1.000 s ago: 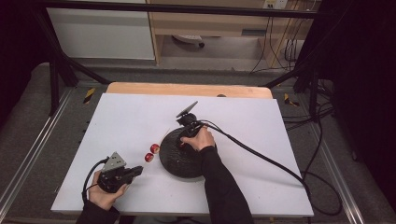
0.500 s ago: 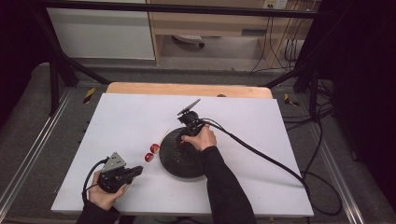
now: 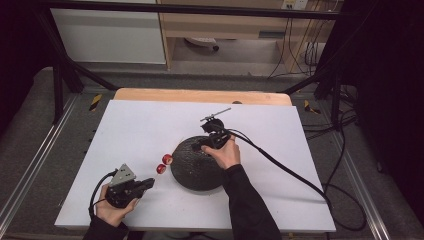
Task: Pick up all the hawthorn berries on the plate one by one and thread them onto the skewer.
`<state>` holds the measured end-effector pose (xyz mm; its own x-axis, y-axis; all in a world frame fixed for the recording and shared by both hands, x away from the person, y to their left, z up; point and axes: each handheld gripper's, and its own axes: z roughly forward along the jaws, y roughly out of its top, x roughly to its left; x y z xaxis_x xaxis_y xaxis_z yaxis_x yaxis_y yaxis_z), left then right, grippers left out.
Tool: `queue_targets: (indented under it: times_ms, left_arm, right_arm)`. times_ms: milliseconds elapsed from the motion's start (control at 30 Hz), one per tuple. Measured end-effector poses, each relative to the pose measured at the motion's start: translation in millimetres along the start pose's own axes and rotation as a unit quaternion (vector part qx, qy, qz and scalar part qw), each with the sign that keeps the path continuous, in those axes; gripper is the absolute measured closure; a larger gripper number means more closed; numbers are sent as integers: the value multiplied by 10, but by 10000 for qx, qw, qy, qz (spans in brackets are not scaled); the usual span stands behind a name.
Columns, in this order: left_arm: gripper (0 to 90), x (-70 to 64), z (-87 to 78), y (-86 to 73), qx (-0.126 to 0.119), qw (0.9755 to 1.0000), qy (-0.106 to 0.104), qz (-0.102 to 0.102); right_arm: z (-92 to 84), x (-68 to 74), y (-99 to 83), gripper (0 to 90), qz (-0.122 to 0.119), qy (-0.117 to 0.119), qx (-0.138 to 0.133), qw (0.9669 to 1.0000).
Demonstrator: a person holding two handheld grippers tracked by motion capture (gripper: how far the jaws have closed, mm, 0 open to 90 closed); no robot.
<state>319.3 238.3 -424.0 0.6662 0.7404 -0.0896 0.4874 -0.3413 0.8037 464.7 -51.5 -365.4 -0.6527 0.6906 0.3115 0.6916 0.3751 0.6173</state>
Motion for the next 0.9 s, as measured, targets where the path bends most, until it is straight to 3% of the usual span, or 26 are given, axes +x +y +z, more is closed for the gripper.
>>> queue_targets:
  times_ms: [100, 233, 533, 900]
  left_arm:
    - [883, -12, -3, 3, -10, 10000, -2, 13]
    - [882, -29, -5, 7, -29, 10000, -6, 8]
    - [882, -85, -5, 15, -52, 10000, -49, 14]
    - [882, -164, 6, 24, -66, 9999, -149, -57]
  right_arm:
    - [-78, -20, -102, 627, 104, 119, -427, 9990]
    - [-155, -27, -247, 627, 206, 310, -960, 9947]
    - [-217, -76, -520, 627, 473, 568, -2033, 9763]
    - [-228, -137, -620, 627, 502, 380, -2920, 9543]
